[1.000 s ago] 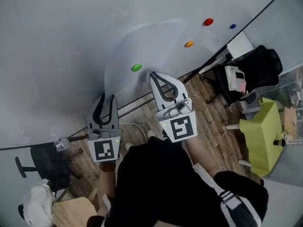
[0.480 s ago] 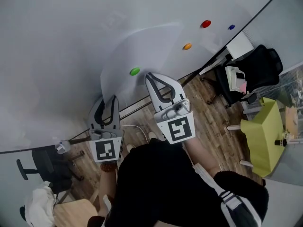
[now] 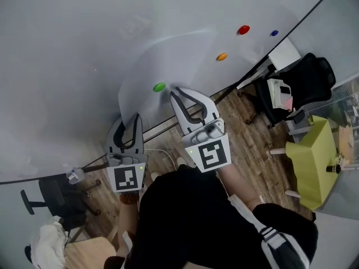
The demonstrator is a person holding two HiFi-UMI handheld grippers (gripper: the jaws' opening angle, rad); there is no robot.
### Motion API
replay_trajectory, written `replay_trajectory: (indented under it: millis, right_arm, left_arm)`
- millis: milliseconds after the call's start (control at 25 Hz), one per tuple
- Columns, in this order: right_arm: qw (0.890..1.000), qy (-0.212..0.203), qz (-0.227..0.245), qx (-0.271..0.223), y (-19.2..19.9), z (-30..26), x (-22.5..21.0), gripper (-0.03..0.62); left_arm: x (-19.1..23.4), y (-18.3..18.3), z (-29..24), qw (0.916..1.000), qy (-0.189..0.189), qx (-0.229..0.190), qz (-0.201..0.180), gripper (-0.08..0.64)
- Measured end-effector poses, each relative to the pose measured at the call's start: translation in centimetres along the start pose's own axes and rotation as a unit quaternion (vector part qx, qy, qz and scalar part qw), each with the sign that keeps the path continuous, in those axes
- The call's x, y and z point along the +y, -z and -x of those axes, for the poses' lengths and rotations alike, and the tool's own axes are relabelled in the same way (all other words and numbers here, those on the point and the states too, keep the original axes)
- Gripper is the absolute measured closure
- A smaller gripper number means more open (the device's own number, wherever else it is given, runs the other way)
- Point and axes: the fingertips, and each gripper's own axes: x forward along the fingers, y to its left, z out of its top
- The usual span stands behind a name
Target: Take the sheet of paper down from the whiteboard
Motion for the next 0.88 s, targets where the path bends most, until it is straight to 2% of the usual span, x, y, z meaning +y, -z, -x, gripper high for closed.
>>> replay_trajectory:
  millis: [480, 880]
  right_arm:
    - [0.998, -0.038, 0.046, 0.034, 0.6, -0.7, 1.1, 0.482]
    - [0.997, -0.047, 0.054, 0.040, 0.5, -1.6, 1.3, 0.455]
  left_arm:
    - [-0.2, -0.2, -0.1, 1.0000, 0.001, -0.001, -0.001, 0.462]
    - [-1.1, -0.6, -0.7, 0.9999, 0.013, -0.004, 0.001, 0.462]
